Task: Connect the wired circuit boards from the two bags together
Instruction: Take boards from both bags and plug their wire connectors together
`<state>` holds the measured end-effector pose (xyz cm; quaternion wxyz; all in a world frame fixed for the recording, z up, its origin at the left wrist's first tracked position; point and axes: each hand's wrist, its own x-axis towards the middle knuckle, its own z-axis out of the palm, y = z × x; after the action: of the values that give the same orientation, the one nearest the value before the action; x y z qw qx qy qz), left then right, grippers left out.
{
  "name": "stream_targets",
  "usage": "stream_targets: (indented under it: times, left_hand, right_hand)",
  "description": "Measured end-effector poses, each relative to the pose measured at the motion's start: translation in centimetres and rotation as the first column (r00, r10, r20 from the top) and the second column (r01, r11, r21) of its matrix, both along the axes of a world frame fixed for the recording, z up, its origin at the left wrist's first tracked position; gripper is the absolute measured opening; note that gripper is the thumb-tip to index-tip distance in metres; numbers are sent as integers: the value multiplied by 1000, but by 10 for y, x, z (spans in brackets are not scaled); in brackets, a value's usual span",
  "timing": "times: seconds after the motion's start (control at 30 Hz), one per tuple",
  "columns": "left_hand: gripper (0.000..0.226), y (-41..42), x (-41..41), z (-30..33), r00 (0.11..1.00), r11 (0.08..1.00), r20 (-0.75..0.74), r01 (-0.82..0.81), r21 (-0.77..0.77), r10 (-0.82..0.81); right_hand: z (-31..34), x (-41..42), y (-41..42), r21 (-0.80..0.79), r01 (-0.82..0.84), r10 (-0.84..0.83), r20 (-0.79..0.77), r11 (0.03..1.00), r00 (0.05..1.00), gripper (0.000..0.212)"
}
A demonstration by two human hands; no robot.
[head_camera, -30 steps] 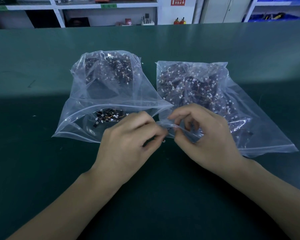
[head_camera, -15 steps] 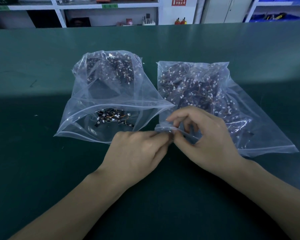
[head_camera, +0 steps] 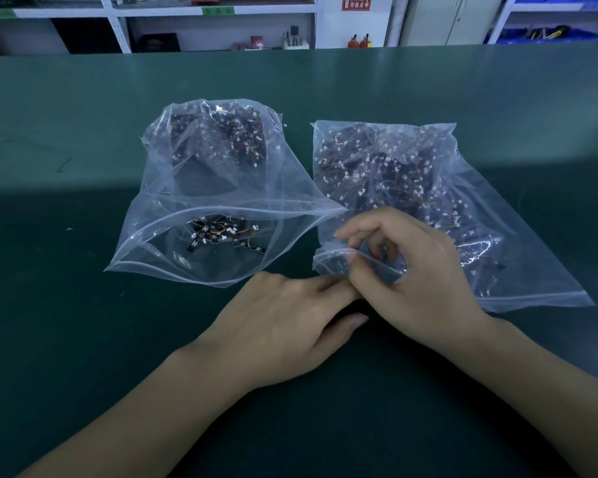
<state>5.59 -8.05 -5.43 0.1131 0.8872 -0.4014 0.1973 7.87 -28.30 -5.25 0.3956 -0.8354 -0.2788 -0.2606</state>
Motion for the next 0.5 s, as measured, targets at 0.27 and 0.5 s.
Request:
stream_targets:
  times: [0.27, 0.5]
  left_hand:
    - [50, -4, -5, 2, 996, 995, -23, -87, 57, 89]
    - [36, 12, -1, 12, 997, 964, -24, -77, -254, 73]
  right_hand:
    - [1, -1, 0, 5, -14, 14, 14, 1000, 1000, 29]
    - [1, 0, -1, 5, -4, 4, -20, 1000, 1000, 26]
